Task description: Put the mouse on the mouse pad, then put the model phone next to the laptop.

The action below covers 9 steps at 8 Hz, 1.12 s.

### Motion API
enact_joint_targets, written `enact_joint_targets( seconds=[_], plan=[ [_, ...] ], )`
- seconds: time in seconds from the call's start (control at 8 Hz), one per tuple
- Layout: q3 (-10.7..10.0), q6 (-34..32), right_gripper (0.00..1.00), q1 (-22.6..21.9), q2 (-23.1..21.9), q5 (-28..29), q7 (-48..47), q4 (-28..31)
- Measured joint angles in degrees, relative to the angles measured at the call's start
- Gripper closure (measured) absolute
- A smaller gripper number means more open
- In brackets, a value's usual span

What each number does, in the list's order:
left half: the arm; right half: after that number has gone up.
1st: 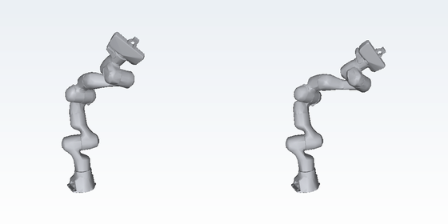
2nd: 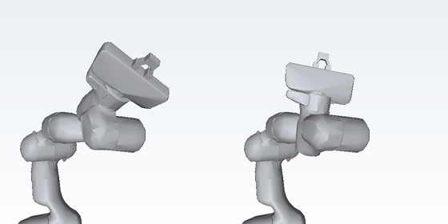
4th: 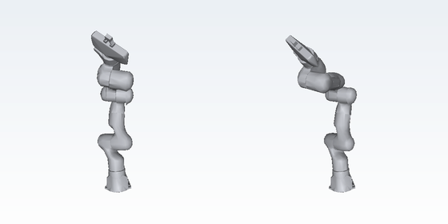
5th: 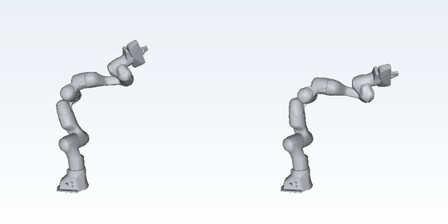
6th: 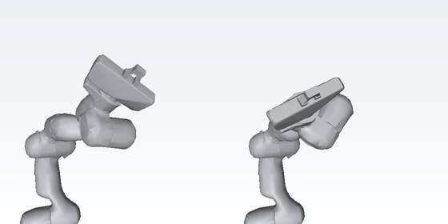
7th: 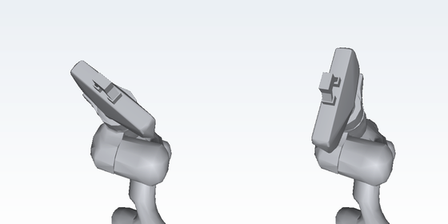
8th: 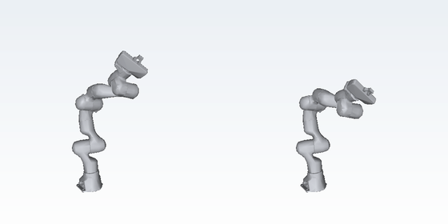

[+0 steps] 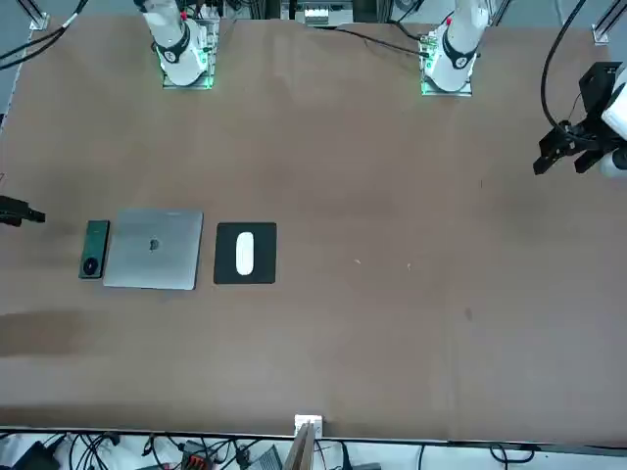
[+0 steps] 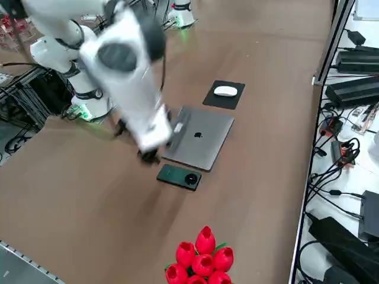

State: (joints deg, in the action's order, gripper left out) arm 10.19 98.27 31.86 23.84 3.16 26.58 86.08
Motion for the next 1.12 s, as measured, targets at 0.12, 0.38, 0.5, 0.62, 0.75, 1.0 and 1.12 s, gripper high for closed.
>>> enact_joint_targets(
  seconds=[0.12, 0.38, 0.5, 0.62, 0.75, 1.0, 1.12],
  plan=[
    [0.16, -1.34, 0.00, -5.43, -2.99, -0.37, -3.29, 0.10],
    [0.20, -2.97, 0.00, -14.38, -6.70, -0.54, -11.81, 0.29],
    [-0.86, -3.62, 0.00, -19.42, -8.08, -0.56, -17.34, 0.33],
    [-4.66, -4.06, 0.00, -26.61, -9.57, -0.66, -22.36, 0.41],
    [-9.09, -4.37, 0.00, -33.55, -11.44, -0.98, -25.55, 1.24],
    [-11.67, -4.48, 0.00, -36.09, -18.51, -1.84, -26.99, 7.48],
    [-12.24, -4.80, 0.00, -34.85, -22.00, -2.20, -26.86, 10.32]
  ],
)
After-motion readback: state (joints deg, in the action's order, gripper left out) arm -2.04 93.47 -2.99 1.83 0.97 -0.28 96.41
